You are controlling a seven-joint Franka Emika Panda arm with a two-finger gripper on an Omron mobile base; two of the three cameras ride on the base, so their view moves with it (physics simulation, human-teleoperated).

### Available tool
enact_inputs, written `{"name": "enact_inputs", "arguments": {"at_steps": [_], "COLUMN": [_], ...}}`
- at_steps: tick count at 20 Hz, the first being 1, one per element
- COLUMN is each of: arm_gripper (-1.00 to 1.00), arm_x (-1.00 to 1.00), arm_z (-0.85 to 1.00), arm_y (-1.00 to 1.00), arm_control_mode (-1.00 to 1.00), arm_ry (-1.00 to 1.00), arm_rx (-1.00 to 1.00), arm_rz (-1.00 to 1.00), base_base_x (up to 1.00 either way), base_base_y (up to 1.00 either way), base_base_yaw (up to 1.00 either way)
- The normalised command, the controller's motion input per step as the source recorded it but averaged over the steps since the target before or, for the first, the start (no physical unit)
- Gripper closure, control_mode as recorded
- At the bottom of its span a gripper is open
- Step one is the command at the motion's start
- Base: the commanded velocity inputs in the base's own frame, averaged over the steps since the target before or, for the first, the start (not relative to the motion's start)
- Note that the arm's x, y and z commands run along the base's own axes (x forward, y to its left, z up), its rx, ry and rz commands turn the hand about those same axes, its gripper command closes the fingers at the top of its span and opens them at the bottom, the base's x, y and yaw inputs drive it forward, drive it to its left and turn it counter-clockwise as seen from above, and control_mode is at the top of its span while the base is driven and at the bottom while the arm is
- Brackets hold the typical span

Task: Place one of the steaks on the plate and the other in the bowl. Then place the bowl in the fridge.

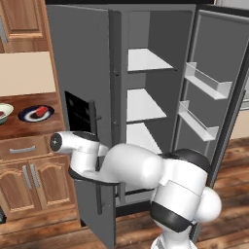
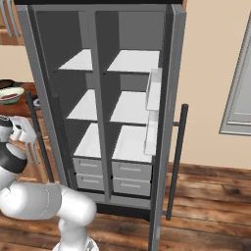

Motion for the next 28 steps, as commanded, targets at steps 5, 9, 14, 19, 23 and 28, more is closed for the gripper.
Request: {"name": "enact_inputs", "arguments": {"at_steps": [5,9,14,19,23,28], "arm_gripper": [-1.00,-1.00,-1.00,-1.00,-1.00,-1.00], "arm_x": [-0.14,-0.22,-0.85,-1.00,-0.91,-0.29], "arm_z": [0.00,0.00,0.27,0.46,0.07,0.07], "arm_y": [0.02,0.04,-0.32,-0.71,-0.94,-1.00], "arm_control_mode": [-1.00,-1.00,-1.00,-1.00,-1.00,-1.00], "arm_ry": [-0.01,-0.01,0.00,0.01,-0.04,-0.07], "arm_rx": [0.00,0.00,0.04,0.21,0.60,0.84], "arm_rz": [-0.02,-0.03,0.00,0.00,-0.01,-0.10], "base_base_x": [0.00,0.00,0.00,0.00,0.00,0.00], "base_base_y": [0.00,0.00,0.00,0.00,0.00,0.00], "base_base_yaw": [0.00,0.00,0.00,0.00,0.00,0.00]}}
